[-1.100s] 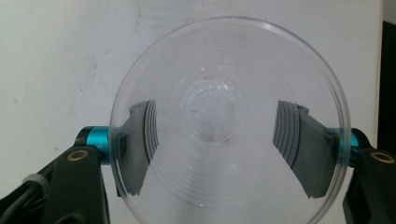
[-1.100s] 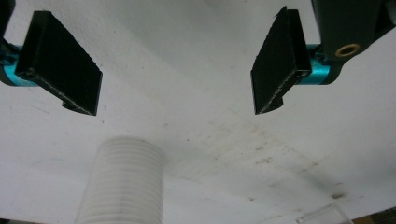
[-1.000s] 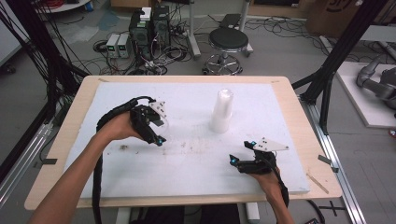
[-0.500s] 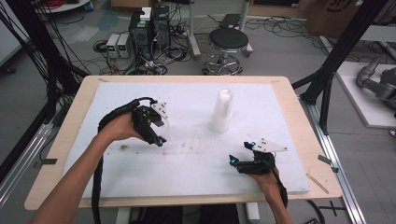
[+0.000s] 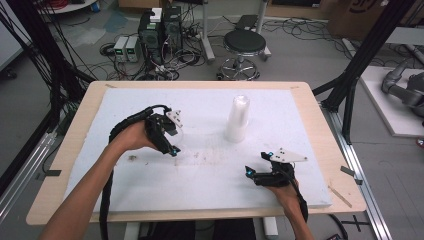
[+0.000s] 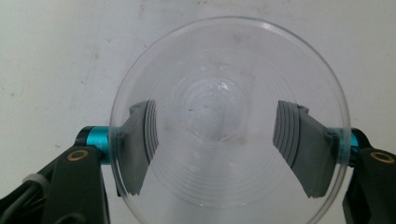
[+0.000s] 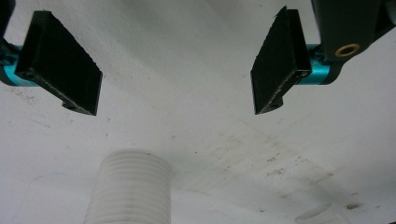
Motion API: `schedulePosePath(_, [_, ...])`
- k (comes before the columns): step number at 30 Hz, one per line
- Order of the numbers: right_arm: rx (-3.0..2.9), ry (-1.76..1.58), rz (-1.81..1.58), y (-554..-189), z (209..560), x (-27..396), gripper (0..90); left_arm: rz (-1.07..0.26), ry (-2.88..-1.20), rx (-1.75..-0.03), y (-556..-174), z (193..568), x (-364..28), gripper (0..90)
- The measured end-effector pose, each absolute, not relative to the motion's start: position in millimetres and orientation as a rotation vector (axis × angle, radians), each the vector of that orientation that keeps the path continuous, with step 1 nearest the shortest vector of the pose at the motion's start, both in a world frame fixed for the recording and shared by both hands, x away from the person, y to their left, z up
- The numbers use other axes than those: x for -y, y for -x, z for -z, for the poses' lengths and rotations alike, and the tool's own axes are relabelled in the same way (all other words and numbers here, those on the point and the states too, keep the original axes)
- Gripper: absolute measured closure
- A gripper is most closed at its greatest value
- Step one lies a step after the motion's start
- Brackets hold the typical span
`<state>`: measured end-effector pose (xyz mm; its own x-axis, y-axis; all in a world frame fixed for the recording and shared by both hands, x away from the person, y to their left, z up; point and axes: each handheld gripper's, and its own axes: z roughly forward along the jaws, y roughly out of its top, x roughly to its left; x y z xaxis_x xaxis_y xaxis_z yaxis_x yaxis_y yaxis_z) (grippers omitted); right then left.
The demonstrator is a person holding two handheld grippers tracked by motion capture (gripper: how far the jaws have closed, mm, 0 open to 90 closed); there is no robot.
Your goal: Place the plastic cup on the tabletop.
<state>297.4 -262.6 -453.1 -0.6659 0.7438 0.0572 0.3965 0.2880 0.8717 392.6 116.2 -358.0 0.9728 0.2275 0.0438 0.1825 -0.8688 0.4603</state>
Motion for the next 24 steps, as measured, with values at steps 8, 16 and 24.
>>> schedulePosePath(8, [-2.212, -1.037, -1.326, -298, 453, 262, 16.2, -0.114, -2.677, -0.288, -399, 370, -101, 30.5])
schedulePosePath(16, [-2.214, -1.029, -1.325, -298, 453, 262, 16.2, -0.091, -2.727, -0.271, -401, 378, -89, 30.6])
schedulePosePath(24, [-2.214, -1.034, -1.326, -298, 453, 262, 16.2, -0.078, -2.721, -0.278, -404, 385, -82, 30.8])
